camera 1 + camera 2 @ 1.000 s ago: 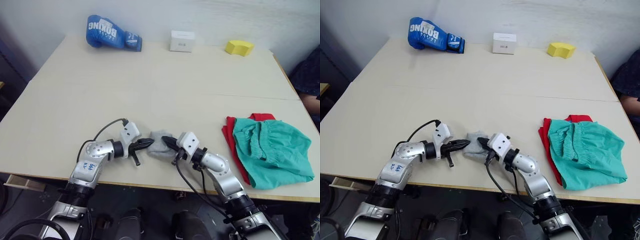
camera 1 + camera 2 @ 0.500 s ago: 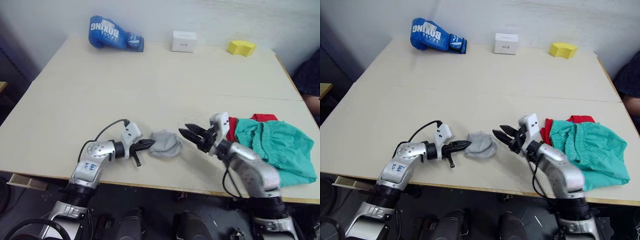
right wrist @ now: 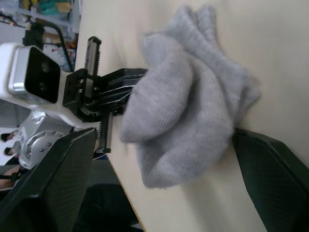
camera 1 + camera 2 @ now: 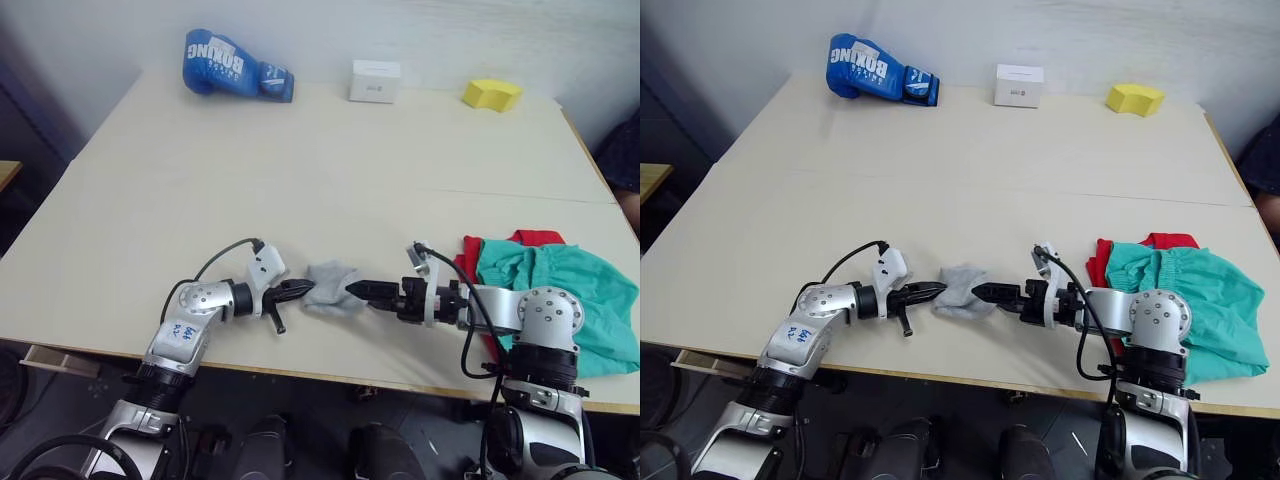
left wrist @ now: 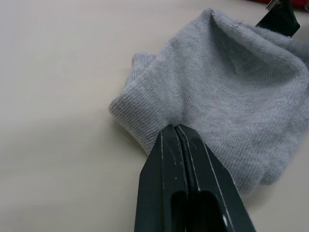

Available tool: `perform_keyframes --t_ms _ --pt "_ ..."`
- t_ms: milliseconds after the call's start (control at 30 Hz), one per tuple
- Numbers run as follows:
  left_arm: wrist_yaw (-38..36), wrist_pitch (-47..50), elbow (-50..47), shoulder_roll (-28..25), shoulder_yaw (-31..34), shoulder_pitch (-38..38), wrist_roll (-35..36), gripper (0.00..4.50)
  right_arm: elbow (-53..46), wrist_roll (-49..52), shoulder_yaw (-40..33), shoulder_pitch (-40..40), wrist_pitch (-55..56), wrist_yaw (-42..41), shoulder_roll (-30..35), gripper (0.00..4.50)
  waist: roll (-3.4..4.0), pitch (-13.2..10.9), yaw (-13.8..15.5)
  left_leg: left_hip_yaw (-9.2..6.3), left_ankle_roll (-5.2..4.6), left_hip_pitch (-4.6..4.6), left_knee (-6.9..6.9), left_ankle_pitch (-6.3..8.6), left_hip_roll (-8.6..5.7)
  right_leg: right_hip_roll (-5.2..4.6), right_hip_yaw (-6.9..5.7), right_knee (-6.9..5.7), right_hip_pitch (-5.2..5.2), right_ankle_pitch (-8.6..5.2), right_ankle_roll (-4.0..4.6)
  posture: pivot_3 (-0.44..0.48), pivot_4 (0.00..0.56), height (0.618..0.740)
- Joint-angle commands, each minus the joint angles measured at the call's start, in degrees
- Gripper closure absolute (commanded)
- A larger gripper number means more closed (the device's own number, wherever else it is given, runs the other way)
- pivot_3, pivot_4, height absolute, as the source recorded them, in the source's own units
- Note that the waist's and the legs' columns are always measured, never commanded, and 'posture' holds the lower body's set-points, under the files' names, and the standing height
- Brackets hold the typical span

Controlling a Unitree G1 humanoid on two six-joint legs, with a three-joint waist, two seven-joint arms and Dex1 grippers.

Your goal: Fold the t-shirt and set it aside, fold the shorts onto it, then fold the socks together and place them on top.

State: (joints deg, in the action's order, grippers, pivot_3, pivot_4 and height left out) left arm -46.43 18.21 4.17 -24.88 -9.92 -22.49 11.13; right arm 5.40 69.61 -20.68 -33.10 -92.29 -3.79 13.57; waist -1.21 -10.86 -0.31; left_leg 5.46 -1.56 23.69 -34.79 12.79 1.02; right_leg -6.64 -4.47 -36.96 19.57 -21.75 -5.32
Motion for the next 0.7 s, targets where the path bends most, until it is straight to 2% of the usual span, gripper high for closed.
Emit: perform_keyframes --t_ms 33,167,233,300,500,600,633,700 --pt "-0.95 1.50 1.40 -0.16 -3.19 2.29 -2.10 4.50 3.58 0.85 0.16 -2.43 -0.21 3.24 -3.06 0.06 0.00 0.00 0.01 -0.01 0.00 -0.01 0.00 0.00 0.00 0.00 -0.01 -0.01 0.00 0.00 0.00 0.000 0.150 0.740" --pt "-0.90 1.46 1.25 -0.18 -3.41 2.33 -2.29 4.50 7.67 0.00 -1.20 -4.20 -0.21 5.15 -5.65 0.06 0.02 0.01 -0.02 0.00 0.00 0.00 0.02 0.01 0.00 0.00 -0.01 0.00 0.00 0.00 0.00 0.000 0.150 0.740" --pt "-0.86 1.41 1.21 -0.17 -3.51 2.29 -2.38 4.50 9.28 -0.81 -2.75 -5.28 0.31 5.80 -7.17 0.43 0.02 0.02 -0.06 0.00 -0.01 0.00 0.04 0.02 0.00 0.00 -0.01 0.03 0.00 0.00 0.00 0.000 0.150 0.740" --pt "-0.88 1.22 1.30 -0.26 -3.60 2.12 -2.60 4.50 10.25 -1.78 -3.90 -6.12 0.94 6.39 -7.88 0.96 0.03 0.02 -0.05 0.01 0.00 0.00 0.08 0.02 0.00 0.01 -0.01 0.02 0.03 0.00 0.00 0.000 0.150 0.740" --pt "-1.68 0.34 1.29 -0.49 -3.00 1.98 -2.02 4.50 9.57 -2.54 -5.65 -6.09 -0.07 6.02 -7.91 3.07 0.03 0.02 -0.03 0.01 0.00 0.18 0.09 0.02 -0.01 0.01 -0.01 0.06 0.18 0.00 0.00 0.000 0.150 0.740" --pt "-2.80 -0.60 1.76 -0.52 -3.21 1.44 -1.95 4.50 8.41 -2.22 -6.13 -5.24 -0.21 5.65 -7.80 3.99 0.03 0.02 -0.02 0.01 -0.01 0.38 0.08 0.00 -0.01 0.01 -0.03 0.03 0.38 0.00 0.00 0.000 0.150 0.740" --pt "-3.16 -1.03 1.84 -0.56 -3.31 1.23 -2.02 4.50 8.01 -2.03 -6.38 -5.06 -0.21 5.55 -7.63 4.19 0.03 0.02 -0.02 0.00 -0.01 0.40 0.08 0.00 -0.01 0.01 -0.04 0.03 0.39 0.00 0.00 0.000 0.150 0.740" --pt "-7.06 -0.93 0.03 -0.67 -2.52 0.68 1.36 4.50 6.70 0.97 -8.73 -4.54 -0.21 6.29 -6.66 4.26 0.03 0.02 0.07 0.00 -0.03 0.45 0.07 -0.01 -0.03 0.01 -0.05 0.04 0.41 0.00 -0.01 0.000 0.150 0.740"
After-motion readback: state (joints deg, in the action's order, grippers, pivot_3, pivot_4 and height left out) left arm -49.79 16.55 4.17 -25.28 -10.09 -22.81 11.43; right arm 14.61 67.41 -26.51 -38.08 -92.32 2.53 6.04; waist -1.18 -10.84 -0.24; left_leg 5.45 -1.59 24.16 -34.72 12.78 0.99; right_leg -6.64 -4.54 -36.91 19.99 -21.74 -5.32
